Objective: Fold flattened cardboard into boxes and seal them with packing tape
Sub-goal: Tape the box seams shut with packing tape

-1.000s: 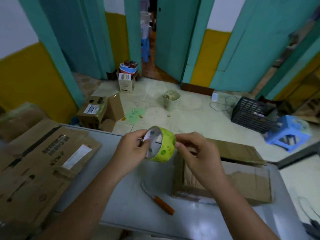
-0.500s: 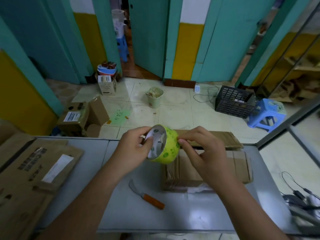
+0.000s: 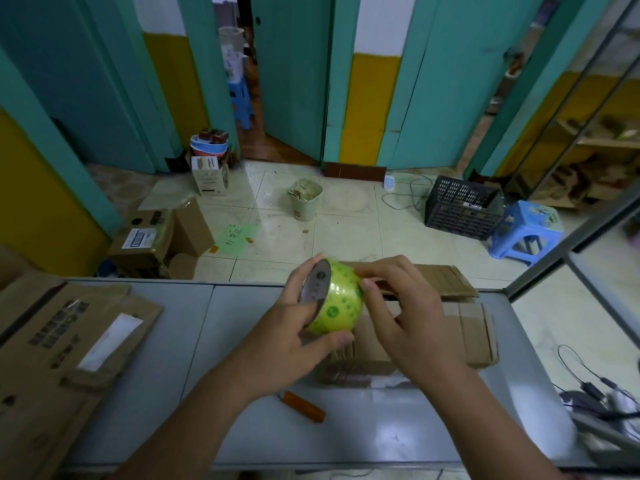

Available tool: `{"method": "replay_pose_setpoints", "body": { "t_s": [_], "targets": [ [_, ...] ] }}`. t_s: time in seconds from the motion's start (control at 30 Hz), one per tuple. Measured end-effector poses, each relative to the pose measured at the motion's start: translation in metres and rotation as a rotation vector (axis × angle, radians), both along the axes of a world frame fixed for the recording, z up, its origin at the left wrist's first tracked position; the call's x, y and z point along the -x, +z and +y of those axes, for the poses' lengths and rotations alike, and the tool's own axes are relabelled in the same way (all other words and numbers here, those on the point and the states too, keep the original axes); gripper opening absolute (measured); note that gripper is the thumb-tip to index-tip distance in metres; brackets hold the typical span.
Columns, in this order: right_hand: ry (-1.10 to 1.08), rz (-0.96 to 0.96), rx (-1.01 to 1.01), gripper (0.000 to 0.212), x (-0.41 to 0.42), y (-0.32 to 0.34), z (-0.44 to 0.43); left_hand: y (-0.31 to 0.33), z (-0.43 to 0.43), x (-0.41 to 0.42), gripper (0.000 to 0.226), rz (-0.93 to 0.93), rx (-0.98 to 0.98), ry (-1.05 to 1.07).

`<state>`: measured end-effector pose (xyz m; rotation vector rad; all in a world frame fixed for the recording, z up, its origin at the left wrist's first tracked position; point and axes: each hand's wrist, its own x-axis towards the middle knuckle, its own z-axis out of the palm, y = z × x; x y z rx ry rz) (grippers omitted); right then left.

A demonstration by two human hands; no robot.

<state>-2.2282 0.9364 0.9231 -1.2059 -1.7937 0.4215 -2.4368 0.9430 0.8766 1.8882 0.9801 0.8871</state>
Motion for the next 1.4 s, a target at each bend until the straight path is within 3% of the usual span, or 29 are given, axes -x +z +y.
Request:
{"method": "replay_pose_setpoints", "body": {
  "t_s": [0.1, 0.2, 0.27, 0.5, 0.73, 0.87, 1.07, 1.23, 1.4],
  "targets": [
    [0.072, -0.035, -0.016, 0.027, -0.003, -0.001, -0.002, -0.002, -0.004, 0.002, 0.033, 0.072, -0.079, 0.025],
    [0.095, -0.037, -0.029, 0.035, 0.000, -0.004, -0.004, 0.004, -0.003, 0.008, 0.032, 0.208, -0.328, 0.164],
    [0.095, -0.003, -0.046, 0.036, 0.007, -0.006, -0.004, 0.007, -0.001, 0.010, 0.036, 0.195, -0.416, 0.198],
    [0.110, 0.164, 0.047, 0.034, 0.018, 0.008, -0.007, 0.009, -0.007, 0.013, 0.037, 0.051, -0.511, 0.286],
    [0.074, 0.188, 0.068, 0.031, 0.024, 0.012, -0.014, 0.015, -0.012, 0.012, 0.031, 0.230, -0.628, 0.315],
    [0.024, 0.382, 0.232, 0.024, 0.027, 0.010, -0.014, 0.015, -0.013, 0.013, 0.039, 0.313, -0.670, 0.347],
    [0.005, 0.622, 0.452, 0.007, 0.027, 0.007, -0.009, 0.014, -0.010, 0.017, 0.040, 0.346, -0.758, 0.371],
    [-0.008, 0.623, 0.460, 0.010, 0.028, 0.003, -0.007, 0.022, -0.007, 0.025, 0.027, 0.287, -0.701, 0.266],
    [-0.036, 0.662, 0.527, 0.012, 0.030, -0.001, -0.003, 0.019, -0.008, 0.019, 0.024, 0.520, -0.806, 0.353]
  ]
}}
